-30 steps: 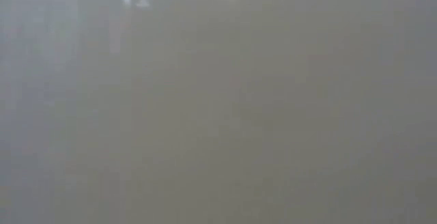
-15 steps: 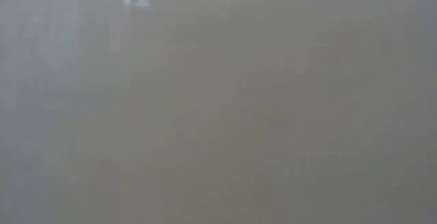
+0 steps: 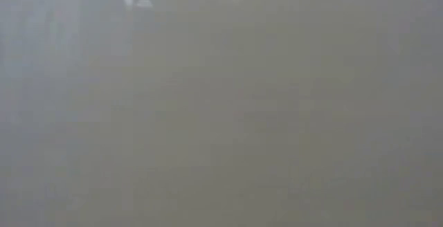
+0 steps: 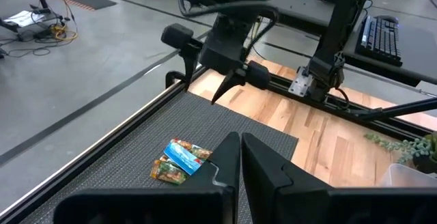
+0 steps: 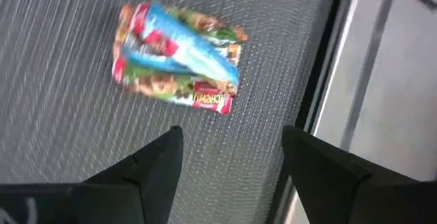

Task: Pick and place Granola Bars by type
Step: Put the left red granola bar into the gray bin

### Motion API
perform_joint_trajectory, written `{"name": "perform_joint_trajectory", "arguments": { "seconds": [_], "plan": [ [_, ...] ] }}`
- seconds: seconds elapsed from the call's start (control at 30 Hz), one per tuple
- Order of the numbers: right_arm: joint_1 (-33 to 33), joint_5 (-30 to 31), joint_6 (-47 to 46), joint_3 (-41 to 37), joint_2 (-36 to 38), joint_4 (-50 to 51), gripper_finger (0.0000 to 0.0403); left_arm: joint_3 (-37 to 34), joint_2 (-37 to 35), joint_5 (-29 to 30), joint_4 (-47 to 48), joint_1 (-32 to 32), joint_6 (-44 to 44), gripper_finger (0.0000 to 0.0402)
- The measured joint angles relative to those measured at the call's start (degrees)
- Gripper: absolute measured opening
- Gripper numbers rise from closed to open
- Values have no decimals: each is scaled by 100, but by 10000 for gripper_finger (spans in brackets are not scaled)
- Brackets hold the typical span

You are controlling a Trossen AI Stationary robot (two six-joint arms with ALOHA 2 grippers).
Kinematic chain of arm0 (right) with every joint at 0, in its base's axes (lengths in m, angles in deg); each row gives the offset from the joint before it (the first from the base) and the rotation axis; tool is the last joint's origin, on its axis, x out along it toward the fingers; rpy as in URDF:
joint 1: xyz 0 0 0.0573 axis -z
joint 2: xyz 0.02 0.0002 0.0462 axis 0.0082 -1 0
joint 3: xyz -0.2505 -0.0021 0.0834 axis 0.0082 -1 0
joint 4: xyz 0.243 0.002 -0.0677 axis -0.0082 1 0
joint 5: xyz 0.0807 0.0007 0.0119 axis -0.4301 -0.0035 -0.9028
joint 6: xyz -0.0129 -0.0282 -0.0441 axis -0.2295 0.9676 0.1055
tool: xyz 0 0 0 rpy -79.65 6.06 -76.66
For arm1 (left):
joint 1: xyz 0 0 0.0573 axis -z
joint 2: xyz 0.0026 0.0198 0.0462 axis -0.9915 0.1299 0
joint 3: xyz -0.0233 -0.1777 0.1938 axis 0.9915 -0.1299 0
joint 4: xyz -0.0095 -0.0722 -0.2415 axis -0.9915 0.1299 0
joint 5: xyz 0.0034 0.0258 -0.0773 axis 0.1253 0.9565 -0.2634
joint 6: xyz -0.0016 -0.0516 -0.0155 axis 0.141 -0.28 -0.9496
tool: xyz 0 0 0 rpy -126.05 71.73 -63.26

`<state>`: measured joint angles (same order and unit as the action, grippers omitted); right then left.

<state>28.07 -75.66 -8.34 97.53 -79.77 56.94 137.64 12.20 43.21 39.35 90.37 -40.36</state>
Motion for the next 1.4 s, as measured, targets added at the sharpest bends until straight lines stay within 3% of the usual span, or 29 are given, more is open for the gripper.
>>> {"name": "perform_joint_trajectory", "arguments": {
  "seconds": [0.3,0.5,0.63,0.97,1.4],
  "plan": [
    [2,-43,-4468,98,11,-123,238,0,0,0,0,0,-188,0],
    [-2,-895,-7425,118,11,-143,236,0,2,0,-2,0,-291,0],
    [-90,-896,-9088,116,-4,-161,233,0,2,0,-2,0,-339,0],
    [-410,470,-10652,94,-147,-445,231,0,2,0,-2,0,-350,0],
    [-469,392,-11330,92,-813,-455,231,-1,2,0,-3,0,-352,0]
  ]
}}
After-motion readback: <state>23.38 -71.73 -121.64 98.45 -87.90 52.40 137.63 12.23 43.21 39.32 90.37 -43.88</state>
